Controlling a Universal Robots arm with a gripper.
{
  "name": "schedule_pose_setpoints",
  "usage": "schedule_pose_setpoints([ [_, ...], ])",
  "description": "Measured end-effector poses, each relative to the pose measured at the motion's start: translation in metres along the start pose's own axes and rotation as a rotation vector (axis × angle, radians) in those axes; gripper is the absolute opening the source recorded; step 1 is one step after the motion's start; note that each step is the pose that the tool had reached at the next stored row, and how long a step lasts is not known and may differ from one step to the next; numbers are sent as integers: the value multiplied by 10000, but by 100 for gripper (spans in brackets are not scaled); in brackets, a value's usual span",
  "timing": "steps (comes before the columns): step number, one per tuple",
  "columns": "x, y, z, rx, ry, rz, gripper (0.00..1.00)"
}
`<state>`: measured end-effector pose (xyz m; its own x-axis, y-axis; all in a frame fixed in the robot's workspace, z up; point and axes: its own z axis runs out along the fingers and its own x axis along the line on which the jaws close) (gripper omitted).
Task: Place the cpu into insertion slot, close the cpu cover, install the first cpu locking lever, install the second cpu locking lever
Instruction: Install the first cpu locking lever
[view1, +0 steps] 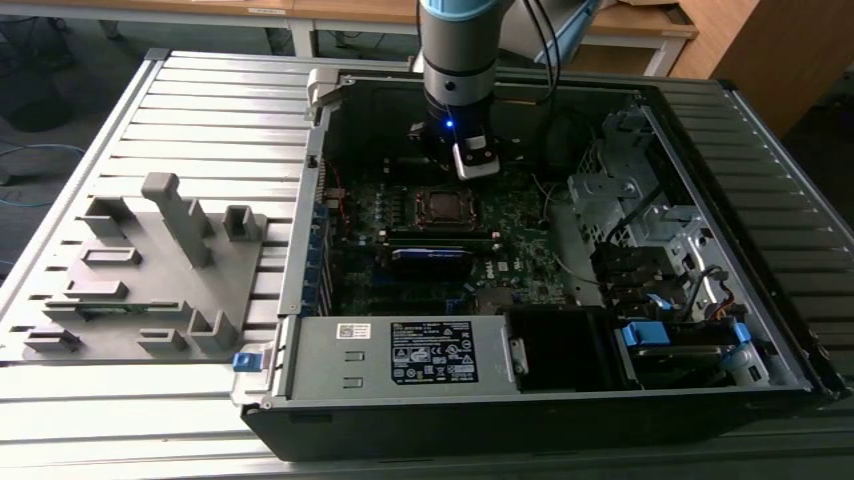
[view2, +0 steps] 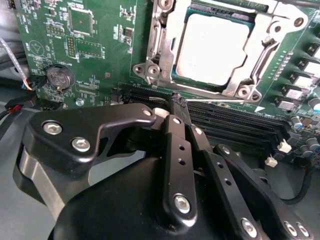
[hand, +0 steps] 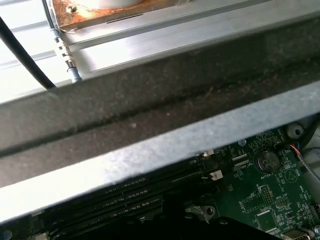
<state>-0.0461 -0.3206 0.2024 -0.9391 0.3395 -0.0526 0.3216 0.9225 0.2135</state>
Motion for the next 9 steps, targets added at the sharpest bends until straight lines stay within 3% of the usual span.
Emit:
schedule_pose_setpoints([
  [9, 12, -4, 3, -99, -75, -10, 10],
])
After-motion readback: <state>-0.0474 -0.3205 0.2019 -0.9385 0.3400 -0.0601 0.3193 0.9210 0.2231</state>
